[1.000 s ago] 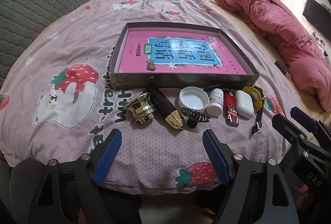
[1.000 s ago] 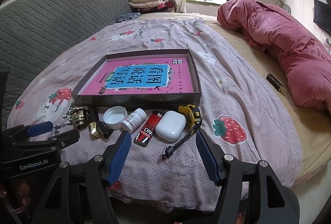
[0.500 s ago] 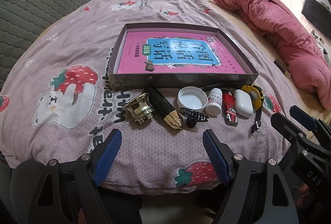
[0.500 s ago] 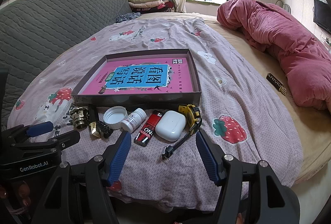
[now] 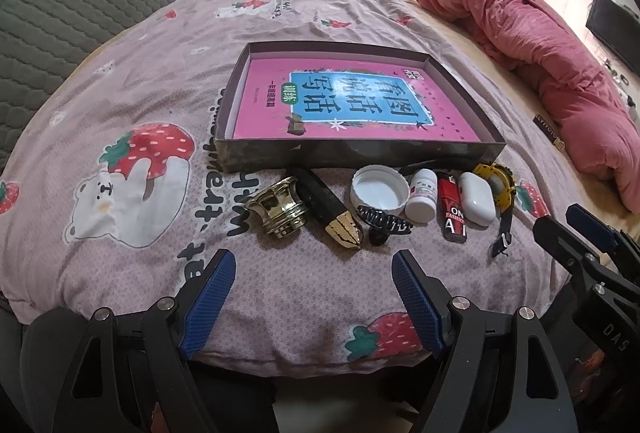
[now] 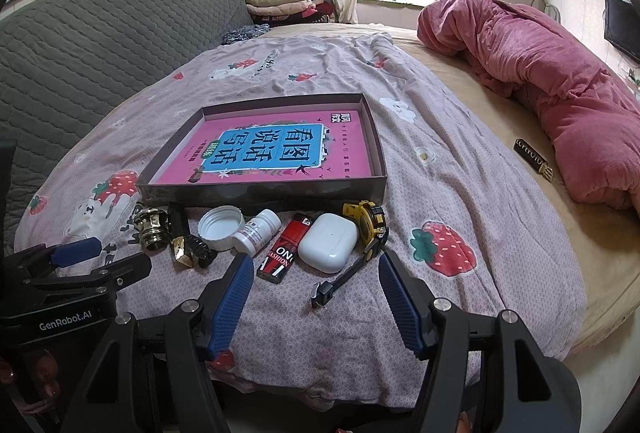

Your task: Organize rigid objects

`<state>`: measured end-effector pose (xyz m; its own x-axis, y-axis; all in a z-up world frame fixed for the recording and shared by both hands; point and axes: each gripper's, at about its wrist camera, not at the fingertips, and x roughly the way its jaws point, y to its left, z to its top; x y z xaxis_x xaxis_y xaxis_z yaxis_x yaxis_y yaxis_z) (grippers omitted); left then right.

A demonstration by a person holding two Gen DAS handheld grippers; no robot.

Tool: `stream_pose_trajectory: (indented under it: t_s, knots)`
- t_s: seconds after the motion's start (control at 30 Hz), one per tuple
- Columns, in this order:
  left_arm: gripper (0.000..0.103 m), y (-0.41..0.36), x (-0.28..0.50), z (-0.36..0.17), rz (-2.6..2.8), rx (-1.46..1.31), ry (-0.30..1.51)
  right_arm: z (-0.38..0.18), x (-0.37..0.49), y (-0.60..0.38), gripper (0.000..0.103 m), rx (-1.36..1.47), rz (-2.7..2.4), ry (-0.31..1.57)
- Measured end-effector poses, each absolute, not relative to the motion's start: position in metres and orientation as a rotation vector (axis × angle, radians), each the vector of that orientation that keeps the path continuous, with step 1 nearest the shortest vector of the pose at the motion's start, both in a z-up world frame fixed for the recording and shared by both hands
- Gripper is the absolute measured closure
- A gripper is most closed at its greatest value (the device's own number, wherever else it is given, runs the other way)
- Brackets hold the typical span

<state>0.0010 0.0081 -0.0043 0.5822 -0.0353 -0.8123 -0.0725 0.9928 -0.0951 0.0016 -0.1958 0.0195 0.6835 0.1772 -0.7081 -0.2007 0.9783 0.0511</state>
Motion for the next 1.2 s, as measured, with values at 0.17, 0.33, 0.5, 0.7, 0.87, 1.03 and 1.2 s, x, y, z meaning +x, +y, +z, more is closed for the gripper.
stream_pose_trajectory:
  t_s: [0.17,0.33,0.5,0.7,0.87,1.03,1.2]
  knots:
    - [0.022,0.017,0.0,-0.004,0.047,-0.107,0.932,0.019,0.003,-0.2,0.039,-0.017,0.202,0.792]
    - [0.022,0.022,0.002,-0.006,0.064,-0.113,0.94,0.018,0.005,-0.203,0.039,-0.006,0.199,0.792]
    - [0.022,0.023,0.003,-0.009,0.078,-0.105,0.938,0.018,0.005,-0.206,0.039,0.0,0.194,0.79]
    - [0.022,0.029,0.008,-0.014,0.086,-0.108,0.943,0.017,0.01,-0.212,0.039,-0.026,0.169,0.773]
    - [0.022,0.031,0.014,-0.021,0.093,-0.1,0.943,0.009,0.019,-0.221,0.039,-0.04,0.14,0.784]
    - [0.022,0.033,0.022,-0.028,0.097,-0.071,0.94,-0.001,0.034,-0.231,0.039,-0.009,0.123,0.816]
    - [0.022,0.041,0.032,-0.036,0.105,-0.081,0.953,-0.012,0.045,-0.231,0.039,-0.006,0.14,0.837]
